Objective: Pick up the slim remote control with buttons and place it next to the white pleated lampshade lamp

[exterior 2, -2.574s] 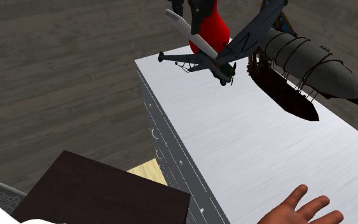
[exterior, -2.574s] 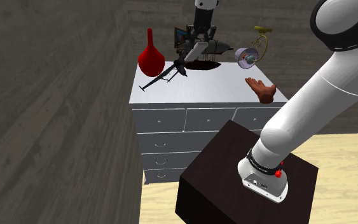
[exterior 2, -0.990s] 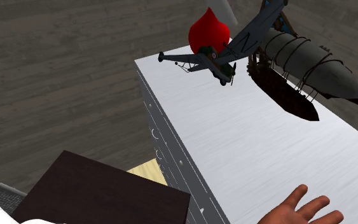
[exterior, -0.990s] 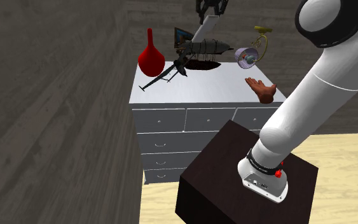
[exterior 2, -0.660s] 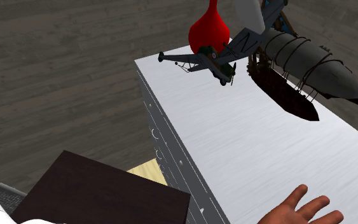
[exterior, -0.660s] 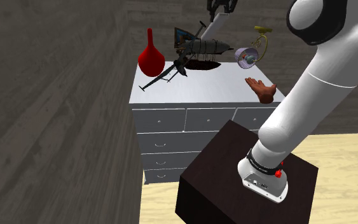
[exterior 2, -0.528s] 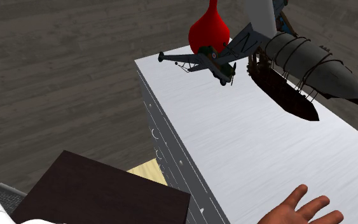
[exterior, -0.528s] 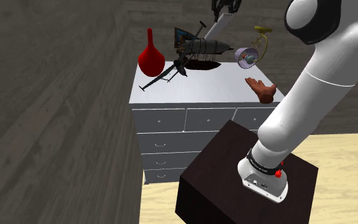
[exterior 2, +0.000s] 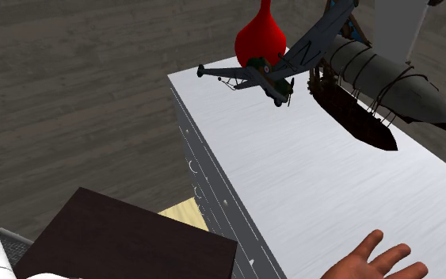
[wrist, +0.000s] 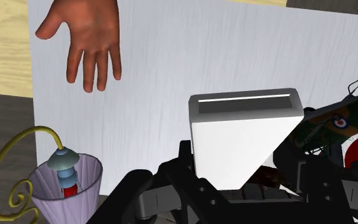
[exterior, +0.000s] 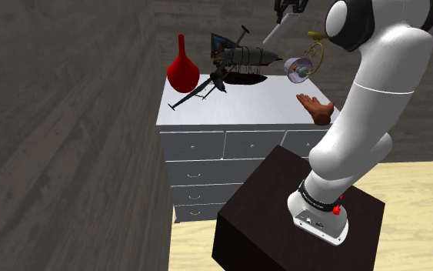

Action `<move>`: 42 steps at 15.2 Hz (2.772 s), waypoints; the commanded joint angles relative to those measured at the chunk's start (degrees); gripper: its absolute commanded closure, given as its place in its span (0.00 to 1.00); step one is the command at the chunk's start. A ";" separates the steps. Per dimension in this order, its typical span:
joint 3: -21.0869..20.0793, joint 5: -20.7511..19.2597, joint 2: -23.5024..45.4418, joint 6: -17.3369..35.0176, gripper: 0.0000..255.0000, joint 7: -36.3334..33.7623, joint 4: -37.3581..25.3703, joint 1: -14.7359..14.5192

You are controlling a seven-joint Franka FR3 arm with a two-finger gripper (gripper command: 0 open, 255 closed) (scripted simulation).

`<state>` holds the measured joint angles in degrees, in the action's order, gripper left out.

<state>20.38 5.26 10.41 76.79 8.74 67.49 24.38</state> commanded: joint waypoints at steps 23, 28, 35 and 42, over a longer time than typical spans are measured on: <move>2.92 2.03 4.59 11.96 1.00 9.56 8.14 5.82; 2.82 1.60 3.49 16.32 1.00 9.51 13.53 5.25; 2.68 1.36 2.75 22.02 1.00 9.59 19.93 4.76; 2.53 1.48 2.80 27.39 1.00 9.83 25.26 4.50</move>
<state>22.93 6.70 13.16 103.53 18.52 92.22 28.90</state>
